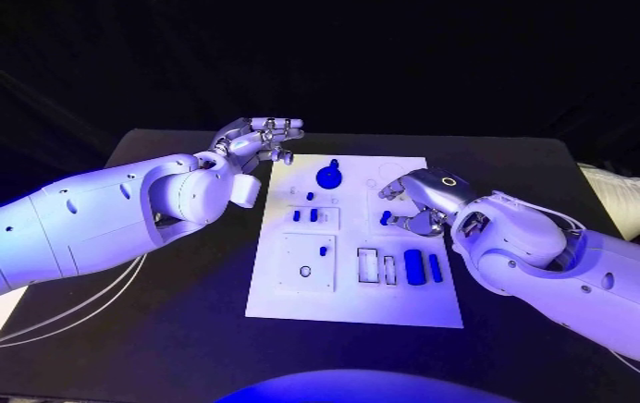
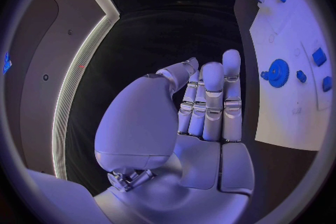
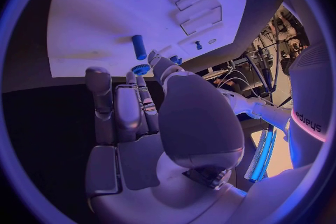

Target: Assemble the parts on the task board

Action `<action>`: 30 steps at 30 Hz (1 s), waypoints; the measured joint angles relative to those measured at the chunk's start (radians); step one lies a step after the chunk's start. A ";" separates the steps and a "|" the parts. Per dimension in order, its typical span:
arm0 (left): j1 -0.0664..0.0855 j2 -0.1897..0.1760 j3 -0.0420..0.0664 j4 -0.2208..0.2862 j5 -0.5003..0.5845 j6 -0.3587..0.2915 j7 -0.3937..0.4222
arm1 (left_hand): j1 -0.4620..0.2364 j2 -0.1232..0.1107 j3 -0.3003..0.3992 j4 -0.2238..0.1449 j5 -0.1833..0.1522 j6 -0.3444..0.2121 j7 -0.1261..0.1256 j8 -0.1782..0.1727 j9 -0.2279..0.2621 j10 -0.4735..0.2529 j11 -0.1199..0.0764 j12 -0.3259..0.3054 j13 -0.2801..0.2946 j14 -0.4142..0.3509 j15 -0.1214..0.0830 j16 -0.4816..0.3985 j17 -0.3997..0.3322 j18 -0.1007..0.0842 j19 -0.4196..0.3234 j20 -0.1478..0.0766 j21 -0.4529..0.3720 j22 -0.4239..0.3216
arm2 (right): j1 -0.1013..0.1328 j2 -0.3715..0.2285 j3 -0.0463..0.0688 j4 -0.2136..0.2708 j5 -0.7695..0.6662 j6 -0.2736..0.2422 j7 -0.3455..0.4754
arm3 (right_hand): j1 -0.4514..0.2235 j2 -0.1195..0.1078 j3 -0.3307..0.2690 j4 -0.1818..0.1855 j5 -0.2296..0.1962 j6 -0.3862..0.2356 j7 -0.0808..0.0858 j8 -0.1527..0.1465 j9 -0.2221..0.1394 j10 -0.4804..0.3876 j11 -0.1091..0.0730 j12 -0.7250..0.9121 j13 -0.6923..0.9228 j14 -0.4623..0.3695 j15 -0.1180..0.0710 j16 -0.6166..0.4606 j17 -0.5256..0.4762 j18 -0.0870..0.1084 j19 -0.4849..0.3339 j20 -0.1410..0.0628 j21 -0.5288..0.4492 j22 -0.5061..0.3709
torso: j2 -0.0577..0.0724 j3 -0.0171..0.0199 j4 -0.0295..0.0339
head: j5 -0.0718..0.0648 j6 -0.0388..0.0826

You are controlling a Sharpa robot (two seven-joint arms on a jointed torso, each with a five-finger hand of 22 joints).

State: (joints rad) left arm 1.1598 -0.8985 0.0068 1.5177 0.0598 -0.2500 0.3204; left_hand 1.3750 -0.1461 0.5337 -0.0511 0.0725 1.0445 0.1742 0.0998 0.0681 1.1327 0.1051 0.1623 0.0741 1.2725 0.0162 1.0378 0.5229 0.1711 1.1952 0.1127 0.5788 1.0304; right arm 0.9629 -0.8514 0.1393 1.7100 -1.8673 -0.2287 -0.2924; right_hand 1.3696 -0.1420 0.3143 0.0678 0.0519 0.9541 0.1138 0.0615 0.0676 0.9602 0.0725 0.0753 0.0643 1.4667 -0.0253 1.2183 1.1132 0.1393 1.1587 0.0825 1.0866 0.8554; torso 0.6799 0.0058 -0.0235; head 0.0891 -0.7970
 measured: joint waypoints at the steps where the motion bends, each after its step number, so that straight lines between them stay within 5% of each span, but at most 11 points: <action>1: 0.000 0.000 0.000 0.000 0.000 0.000 0.000 | 0.000 0.000 0.000 0.000 0.000 0.000 0.000 0.000 0.000 0.000 0.000 0.000 0.000 -0.002 -0.002 -0.001 -0.001 0.000 0.000 0.000 0.000 0.000 | 0.000 0.000 0.000 -0.002 -0.002 0.005 -0.001 | 0.001 0.001 -0.002 0.002 0.000 0.004 0.000 0.000 0.000 0.000 0.000 0.000 0.000 0.000 0.000 0.000 -0.001 0.000 0.000 0.000 0.000 -0.001 | 0.000 0.0000 0.0001 | 0.000 0.000; 20: 0.000 0.002 0.000 -0.002 -0.001 0.004 -0.002 | 0.000 0.000 0.000 0.000 0.000 0.000 0.000 0.000 0.000 0.000 0.000 0.000 0.000 -0.003 -0.003 -0.001 -0.001 0.000 0.000 0.000 0.000 0.000 | -0.001 0.033 -0.004 -0.021 -0.033 0.065 -0.004 | 0.044 0.044 0.013 0.015 0.000 0.108 0.001 0.024 0.011 0.117 -0.003 0.058 0.002 0.000 0.008 0.021 0.018 0.000 0.030 0.004 0.016 0.033 | 0.000 -0.0006 0.0015 | 0.000 0.001; 30: 0.000 0.003 0.000 -0.003 -0.001 0.006 -0.003 | 0.000 0.000 0.000 0.000 0.000 0.000 0.000 0.000 0.000 0.000 0.000 0.000 0.000 -0.003 -0.003 -0.001 -0.001 0.000 0.000 0.000 0.000 0.000 | 0.001 0.042 -0.004 -0.032 -0.036 0.101 -0.003 | 0.049 0.050 0.031 0.016 0.000 0.159 -0.005 0.039 0.020 0.172 -0.011 0.063 0.001 0.000 0.008 0.037 0.037 0.000 0.049 0.002 0.041 0.072 | 0.000 -0.0006 0.0012 | 0.001 -0.003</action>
State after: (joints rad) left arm 1.1599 -0.8954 0.0064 1.5146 0.0587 -0.2442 0.3177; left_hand 1.3749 -0.1461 0.5337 -0.0511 0.0724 1.0445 0.1742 0.0998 0.0682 1.1327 0.1051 0.1623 0.0742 1.2691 0.0129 1.0367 0.5220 0.1711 1.1952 0.1127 0.5789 1.0306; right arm 0.9640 -0.8093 0.1351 1.6782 -1.9033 -0.1280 -0.2955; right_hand 1.4190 -0.0925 0.3455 0.0843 0.0520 1.1129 0.1088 0.1001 0.0878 1.1323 0.0618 0.1383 0.0651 1.4665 -0.0176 1.2551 1.1506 0.1392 1.2073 0.0844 1.1272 0.9274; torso 0.6804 0.0053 -0.0223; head 0.0902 -0.8004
